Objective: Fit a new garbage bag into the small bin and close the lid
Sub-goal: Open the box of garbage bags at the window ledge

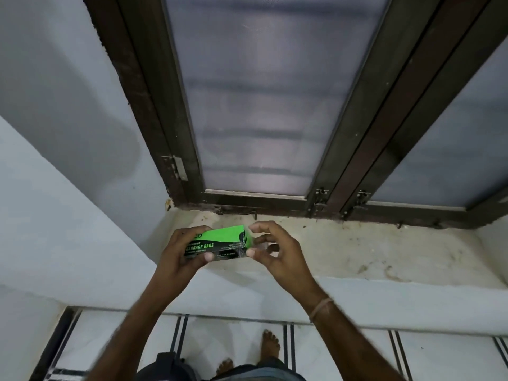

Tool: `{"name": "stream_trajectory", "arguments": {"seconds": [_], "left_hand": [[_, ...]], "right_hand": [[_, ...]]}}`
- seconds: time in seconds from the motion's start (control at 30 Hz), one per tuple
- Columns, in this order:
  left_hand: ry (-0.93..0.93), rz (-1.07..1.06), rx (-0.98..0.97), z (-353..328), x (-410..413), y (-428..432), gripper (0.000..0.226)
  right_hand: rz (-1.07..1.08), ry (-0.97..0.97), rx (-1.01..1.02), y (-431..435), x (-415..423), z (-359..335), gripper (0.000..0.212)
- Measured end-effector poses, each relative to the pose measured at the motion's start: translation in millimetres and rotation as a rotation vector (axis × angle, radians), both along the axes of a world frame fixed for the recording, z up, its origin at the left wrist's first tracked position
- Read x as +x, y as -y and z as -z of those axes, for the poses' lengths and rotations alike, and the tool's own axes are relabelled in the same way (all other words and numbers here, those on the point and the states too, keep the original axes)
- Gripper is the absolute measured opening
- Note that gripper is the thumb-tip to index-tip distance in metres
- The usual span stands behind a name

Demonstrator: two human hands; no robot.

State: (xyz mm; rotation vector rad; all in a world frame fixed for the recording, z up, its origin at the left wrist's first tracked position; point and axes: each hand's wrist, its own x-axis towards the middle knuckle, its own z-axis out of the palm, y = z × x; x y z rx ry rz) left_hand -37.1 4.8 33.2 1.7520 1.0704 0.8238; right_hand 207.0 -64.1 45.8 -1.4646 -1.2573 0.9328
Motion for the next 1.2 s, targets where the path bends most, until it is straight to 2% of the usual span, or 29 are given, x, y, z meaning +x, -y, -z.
{"name": "stream_trajectory", "arguments": {"seconds": [0.13, 0.27, 0.43, 0.77, 0.87, 1.0, 1.2], "left_hand": [[0.011, 0.022, -0.011, -6, -6, 1, 0.048], [-0.001, 0.015, -0.017, -9, -9, -1, 0.047], [0.005, 0.037, -0.035, -12, -8, -2, 0.048], [-0.045, 0.068, -0.014, -10, -7, -3, 0.048], [-0.045, 0.009, -0.013, -10, -8, -3, 0.048], [-0.056, -0.062, -0.007, -11, -6, -4, 0.046], [-0.045, -0.088, -0.013, -13, -3, -3, 0.047]], "right_hand": [[-0.056, -0.047, -0.048, 7, -14, -6, 0.048], [0.057, -0.052, -0.023, 11, -22, -7, 0.044], [0.048, -0.044, -0.034, 16, -27, -8, 0.050], [-0.014, 0.038, -0.078, 16, -33, -5, 0.033], [0.089, 0.046, -0.017, 16, -33, -2, 0.024], [0.183, -0.065, 0.080, 17, -32, -4, 0.008], [0.172, -0.246, 0.093, 9, -37, -7, 0.013]]}}
